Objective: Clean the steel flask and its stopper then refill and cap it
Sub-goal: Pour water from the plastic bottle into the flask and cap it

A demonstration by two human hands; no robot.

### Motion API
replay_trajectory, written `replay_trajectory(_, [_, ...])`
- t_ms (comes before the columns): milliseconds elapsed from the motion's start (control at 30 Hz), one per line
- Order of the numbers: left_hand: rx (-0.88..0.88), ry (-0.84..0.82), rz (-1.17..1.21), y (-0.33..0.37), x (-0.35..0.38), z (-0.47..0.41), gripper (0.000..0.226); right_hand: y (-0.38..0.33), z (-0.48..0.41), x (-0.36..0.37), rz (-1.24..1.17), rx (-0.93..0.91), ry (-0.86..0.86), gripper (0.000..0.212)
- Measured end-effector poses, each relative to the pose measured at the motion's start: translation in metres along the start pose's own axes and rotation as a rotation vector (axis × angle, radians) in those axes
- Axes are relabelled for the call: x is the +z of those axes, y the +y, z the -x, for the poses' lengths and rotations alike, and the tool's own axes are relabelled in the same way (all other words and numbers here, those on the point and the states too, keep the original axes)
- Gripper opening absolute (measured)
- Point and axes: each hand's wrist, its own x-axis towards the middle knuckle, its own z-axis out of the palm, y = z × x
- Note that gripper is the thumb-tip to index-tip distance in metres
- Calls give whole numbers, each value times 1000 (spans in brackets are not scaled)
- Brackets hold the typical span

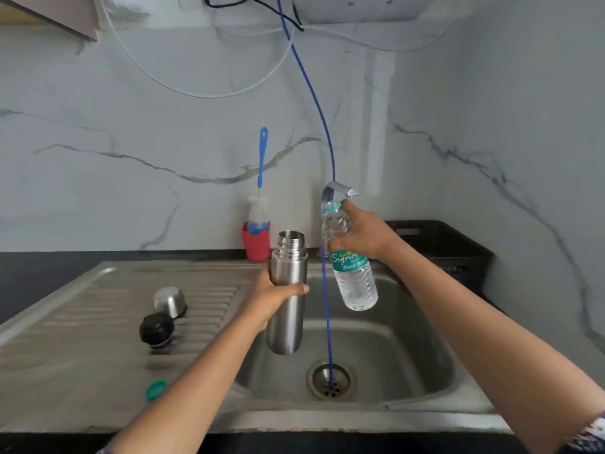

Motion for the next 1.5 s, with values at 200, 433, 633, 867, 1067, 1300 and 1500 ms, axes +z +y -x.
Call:
replay_trajectory(200, [-27,-73,-102,-27,33,2,68,29,21,9,397,-7,-53,74])
replay_trajectory(433, [-27,-95,-271,-40,32,-1,71,43,22,27,690,-34,-94,87])
replay_trajectory(633, [-19,-90,-315,-44,28,-3,72,40,18,35,871,-74,-111,90])
replay_trajectory(867, [-15,-85,-374,-44,24,-2,75,32,14,40,1052,-115,-147,85])
replay_trajectory(1067, [-39,-88,-352,-47,20,-3,83,26,6,40,1106,-160,-150,78])
replay_trajectory(1300, [-22,-102,-308,-50,15,-4,68,16,1,37,1161,-210,-206,75])
replay_trajectory(1500, [-21,-95,-295,-50,15,-5,71,12,-4,36,1195,-255,-194,71])
